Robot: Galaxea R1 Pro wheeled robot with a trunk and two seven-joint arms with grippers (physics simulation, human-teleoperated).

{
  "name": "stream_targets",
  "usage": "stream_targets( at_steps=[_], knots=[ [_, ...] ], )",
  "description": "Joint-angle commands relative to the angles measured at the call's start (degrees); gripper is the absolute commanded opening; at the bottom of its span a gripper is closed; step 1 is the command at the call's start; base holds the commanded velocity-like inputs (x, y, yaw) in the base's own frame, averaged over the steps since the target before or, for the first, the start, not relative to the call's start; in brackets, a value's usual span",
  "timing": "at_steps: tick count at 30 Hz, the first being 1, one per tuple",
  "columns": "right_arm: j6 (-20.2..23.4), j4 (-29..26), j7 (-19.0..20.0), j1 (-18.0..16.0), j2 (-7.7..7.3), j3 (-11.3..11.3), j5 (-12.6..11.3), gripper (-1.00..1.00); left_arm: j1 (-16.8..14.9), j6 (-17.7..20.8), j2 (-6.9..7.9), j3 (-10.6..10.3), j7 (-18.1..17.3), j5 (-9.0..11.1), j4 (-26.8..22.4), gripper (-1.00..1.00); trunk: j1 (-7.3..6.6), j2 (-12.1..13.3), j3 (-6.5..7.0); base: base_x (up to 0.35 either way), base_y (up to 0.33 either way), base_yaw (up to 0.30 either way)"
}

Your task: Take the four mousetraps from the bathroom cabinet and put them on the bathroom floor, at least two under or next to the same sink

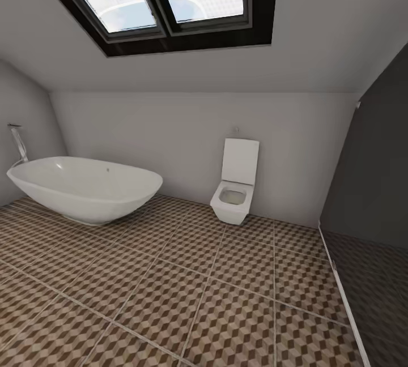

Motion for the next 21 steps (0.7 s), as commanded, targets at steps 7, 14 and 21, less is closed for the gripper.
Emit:
stream_targets(
  at_steps=[7,14,21],
  knots=[
    [0.94,-1.05,0.2,0.57,1.2,-0.25,-0.18,1.0,2.29,-0.69,0.49,0.68,-0.57,-0.56,0.12,1.0,0.0,-0.03,-0.03,0.0,0.0,0.0],
    [-1.32,-1.47,0.18,-0.14,2.2,-0.1,-0.09,1.0,4.58,-0.97,0.66,0.57,-0.45,-0.44,0.09,1.0,0.0,-0.03,-0.03,0.0,0.0,0.0],
    [-3.57,-1.49,0.13,-0.17,2.23,-0.12,-0.09,1.0,5.01,-1.12,0.64,0.59,-0.44,-0.44,0.09,1.0,0.0,-0.03,-0.03,0.0,0.0,0.0]
  ],
)
